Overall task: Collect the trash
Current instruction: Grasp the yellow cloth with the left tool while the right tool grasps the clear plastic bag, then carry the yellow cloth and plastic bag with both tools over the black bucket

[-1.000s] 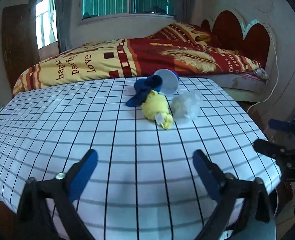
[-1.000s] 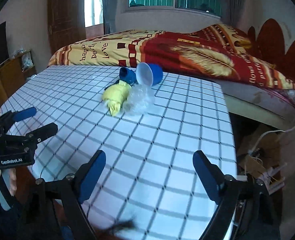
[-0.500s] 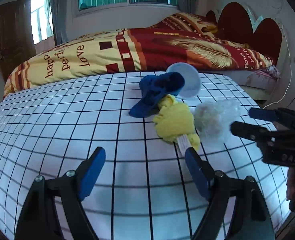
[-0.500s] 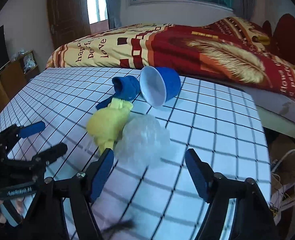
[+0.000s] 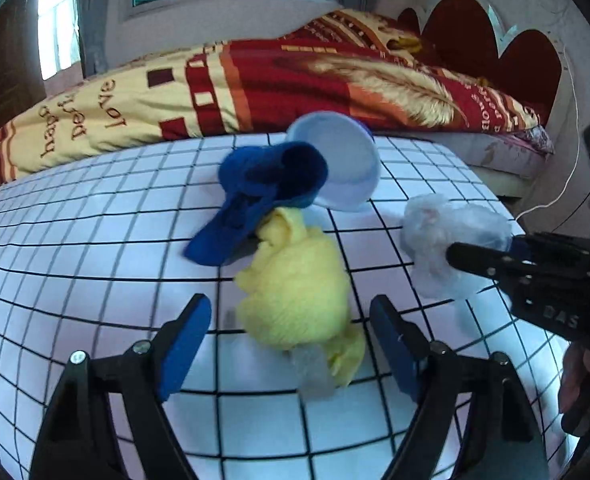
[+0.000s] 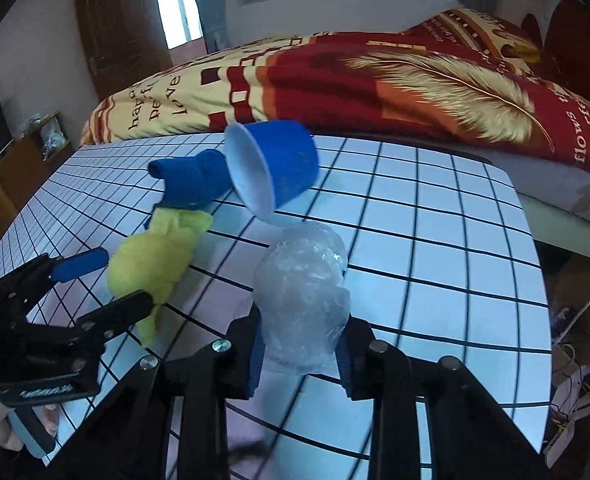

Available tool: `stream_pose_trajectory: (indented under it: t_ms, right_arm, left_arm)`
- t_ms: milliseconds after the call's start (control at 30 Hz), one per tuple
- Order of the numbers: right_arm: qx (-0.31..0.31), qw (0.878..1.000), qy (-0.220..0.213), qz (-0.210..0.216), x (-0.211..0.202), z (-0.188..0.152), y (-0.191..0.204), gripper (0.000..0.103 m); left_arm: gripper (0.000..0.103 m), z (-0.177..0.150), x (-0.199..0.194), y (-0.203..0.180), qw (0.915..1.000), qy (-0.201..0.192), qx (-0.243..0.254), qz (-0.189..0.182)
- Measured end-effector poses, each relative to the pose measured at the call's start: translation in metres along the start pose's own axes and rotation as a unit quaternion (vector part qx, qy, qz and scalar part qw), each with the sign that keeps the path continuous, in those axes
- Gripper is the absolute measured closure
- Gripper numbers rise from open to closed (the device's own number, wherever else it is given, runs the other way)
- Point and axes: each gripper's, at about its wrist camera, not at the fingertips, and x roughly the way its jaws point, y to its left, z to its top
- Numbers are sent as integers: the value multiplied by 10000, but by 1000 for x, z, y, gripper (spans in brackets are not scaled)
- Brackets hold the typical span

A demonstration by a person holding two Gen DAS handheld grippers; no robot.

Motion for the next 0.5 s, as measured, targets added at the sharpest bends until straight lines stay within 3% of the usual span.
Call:
stream_pose_trajectory:
  t_ms: [67,133,200,400,467,500]
  right_arm:
    - [22,10000,-5,-23,-3,-1,-3,71]
    - [53,10000,-23,-34,-7,-1,-4,71]
    - [68,10000,-52,-41,-14,-5,-4,72]
    - [48,9997,-198,-123,-41,-20,2,79]
    - [26,9996,-243,-128,-53,-26,4,93]
    - [23,9996,-261,-144,-60,-29,5,94]
  left_arm:
    - [36,1,6,-1,9999,119,-6,-25]
    - [55,0,9,-1,9998,190,13,14]
    - [61,-3,5,1,9998,153,-69,-72]
    - [65,-15,-21,1,9999,-3,-108,-78]
    - [65,-19,-29,0,9999,-45,-82,-72]
    - [65,-21,-33,-1,9999,-36,-97,-100]
